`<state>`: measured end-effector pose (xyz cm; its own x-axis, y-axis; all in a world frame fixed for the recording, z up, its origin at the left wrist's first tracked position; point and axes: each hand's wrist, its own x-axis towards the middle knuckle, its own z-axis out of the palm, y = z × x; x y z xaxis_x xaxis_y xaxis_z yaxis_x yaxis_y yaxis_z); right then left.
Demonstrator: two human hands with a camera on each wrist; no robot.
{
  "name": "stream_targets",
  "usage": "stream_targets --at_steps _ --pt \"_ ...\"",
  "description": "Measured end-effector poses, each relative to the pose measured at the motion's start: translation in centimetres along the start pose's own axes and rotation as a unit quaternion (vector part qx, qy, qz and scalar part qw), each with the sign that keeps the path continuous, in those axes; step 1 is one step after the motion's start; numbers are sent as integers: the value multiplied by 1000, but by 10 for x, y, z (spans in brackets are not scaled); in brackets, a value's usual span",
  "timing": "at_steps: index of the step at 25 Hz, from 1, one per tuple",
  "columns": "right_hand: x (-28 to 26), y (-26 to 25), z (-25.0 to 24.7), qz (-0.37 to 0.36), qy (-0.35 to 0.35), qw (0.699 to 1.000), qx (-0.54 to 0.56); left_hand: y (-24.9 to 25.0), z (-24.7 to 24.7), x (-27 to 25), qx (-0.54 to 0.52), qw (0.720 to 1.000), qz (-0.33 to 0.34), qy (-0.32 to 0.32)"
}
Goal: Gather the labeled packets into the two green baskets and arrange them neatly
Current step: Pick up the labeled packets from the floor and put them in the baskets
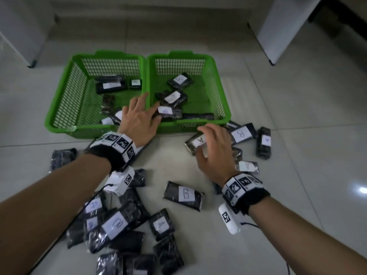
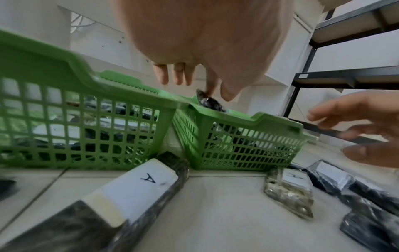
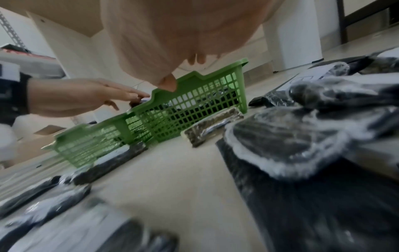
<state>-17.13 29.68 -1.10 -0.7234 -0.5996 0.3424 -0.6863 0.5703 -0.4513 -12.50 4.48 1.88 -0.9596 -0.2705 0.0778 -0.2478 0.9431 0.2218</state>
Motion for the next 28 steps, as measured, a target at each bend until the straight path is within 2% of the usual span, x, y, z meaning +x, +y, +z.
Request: stream_targets --at_steps 1,2,4,5,6,7,10,13,15,17,20,23,26,28 --pt "-8 -10 -2 -8 -38 999 36 -1 -1 -7 -9 1000 11 5" --pt "-17 -19 -3 -6 -119 991 62 -2 -1 -17 -25 999 22 22" --pt "-33 -32 -2 -2 -319 947 29 -5 -1 -37 -72 992 38 94" --pt "-41 -36 0 -14 -392 920 -15 -8 -1 -46 -90 987 39 128" --pt "-47 -37 3 -31 -429 901 -53 -12 1 -54 -104 984 35 143" --pt "-52 -38 4 -44 -433 898 -71 -16 2 -61 -121 983 28 139" --pt "-48 -39 2 -23 -349 937 -16 -29 9 -77 -127 989 -18 79" --pt "-26 -37 -3 4 -210 975 69 -40 18 -86 -79 993 -82 -17" --pt "-3 -37 -6 5 -111 989 100 -44 25 -88 -50 989 -109 -87" --pt "25 -34 -8 9 -44 995 94 -49 33 -89 -56 986 -120 -105" --pt "66 -29 -6 21 2 997 68 -54 35 -92 -69 989 -107 -72" --pt "91 -23 4 32 14 996 78 -56 24 -103 -128 988 -82 -9" --pt "112 -24 18 6 -32 996 78 -55 8 -113 -185 979 -17 88" --pt "126 -25 29 22 -70 995 74 -58 -5 -108 -185 971 10 151"
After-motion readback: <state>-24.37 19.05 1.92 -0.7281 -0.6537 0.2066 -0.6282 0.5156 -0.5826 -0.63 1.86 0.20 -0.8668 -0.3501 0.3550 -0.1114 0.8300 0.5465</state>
